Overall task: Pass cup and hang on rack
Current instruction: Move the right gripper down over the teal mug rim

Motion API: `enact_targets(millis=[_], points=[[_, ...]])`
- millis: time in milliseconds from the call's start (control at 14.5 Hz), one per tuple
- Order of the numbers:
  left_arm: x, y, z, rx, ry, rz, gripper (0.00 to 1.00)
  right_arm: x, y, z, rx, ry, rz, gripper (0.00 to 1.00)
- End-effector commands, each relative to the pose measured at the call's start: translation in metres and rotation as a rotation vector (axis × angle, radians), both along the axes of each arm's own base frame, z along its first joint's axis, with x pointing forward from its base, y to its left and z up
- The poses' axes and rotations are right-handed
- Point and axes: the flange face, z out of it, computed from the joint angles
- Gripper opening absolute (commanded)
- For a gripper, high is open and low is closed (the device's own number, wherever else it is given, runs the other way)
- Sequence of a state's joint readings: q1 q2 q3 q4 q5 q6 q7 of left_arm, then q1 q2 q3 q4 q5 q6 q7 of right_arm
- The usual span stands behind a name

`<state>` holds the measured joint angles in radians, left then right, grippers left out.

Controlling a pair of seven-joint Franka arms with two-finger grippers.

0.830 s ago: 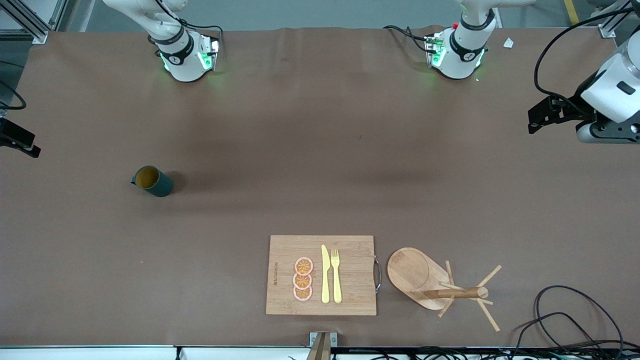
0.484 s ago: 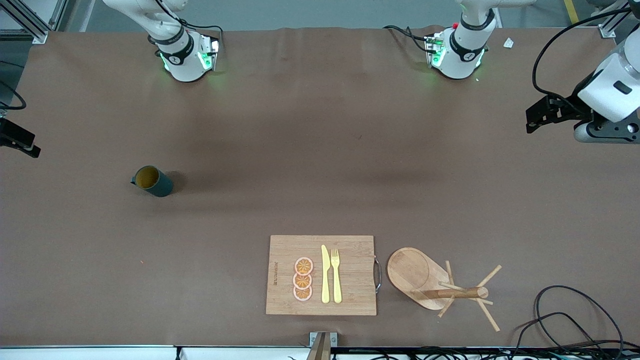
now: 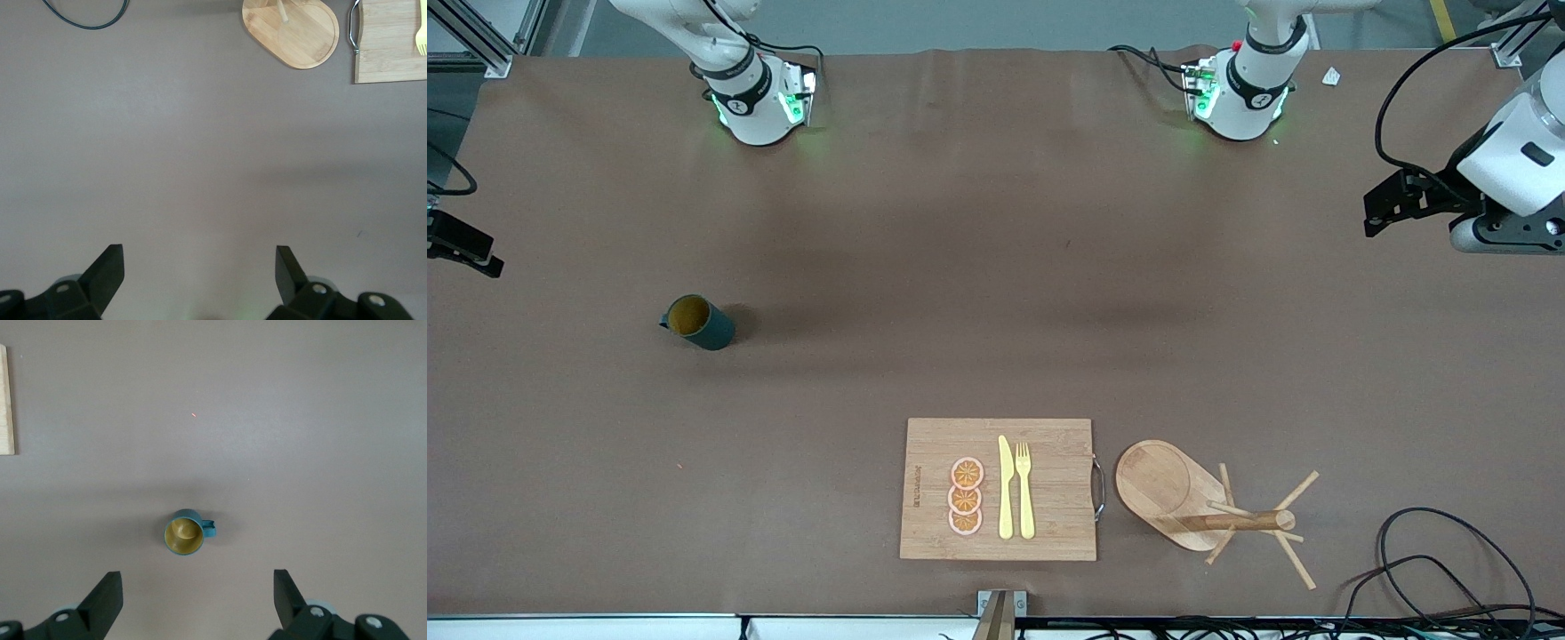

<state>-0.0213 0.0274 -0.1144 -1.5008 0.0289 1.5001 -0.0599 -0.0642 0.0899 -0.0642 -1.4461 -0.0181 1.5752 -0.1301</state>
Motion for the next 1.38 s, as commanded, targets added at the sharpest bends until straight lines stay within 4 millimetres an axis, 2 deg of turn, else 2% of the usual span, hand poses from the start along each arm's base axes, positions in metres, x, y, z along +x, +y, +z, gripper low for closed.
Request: enact_targets(millis=[0, 138, 277, 484, 623, 1107, 1315], points=[[-0.002, 0.001, 0.006, 0.0, 0.003, -0.014, 1.0, 0.0, 0.002, -0.003, -0.013, 0.014, 0.033, 1.0], [-0.002, 0.001, 0.007, -0.003, 0.002, -0.011, 1.0, 0.0, 0.01, -0.015, -0.01, 0.038, 0.039, 1.0], [-0.002, 0.0, 0.006, -0.003, 0.003, -0.011, 1.0, -0.001, 0.017, -0.038, -0.005, 0.077, 0.044, 1.0], [-0.003, -0.004, 0.006, -0.001, 0.003, -0.022, 1.0, -0.009, 0.028, -0.057, -0.003, 0.066, 0.034, 1.0], [-0.003, -0.004, 0.007, -0.003, 0.002, -0.02, 1.0, -0.016, 0.043, -0.078, -0.002, 0.043, 0.017, 1.0], [-0.004, 0.0, 0.007, -0.005, 0.006, -0.004, 1.0, -0.063, 0.052, -0.165, 0.016, -0.032, 0.007, 1.0], [-0.004, 0.001, 0.007, 0.005, 0.011, 0.006, 1.0, -0.075, 0.049, -0.208, 0.019, -0.06, -0.001, 1.0]])
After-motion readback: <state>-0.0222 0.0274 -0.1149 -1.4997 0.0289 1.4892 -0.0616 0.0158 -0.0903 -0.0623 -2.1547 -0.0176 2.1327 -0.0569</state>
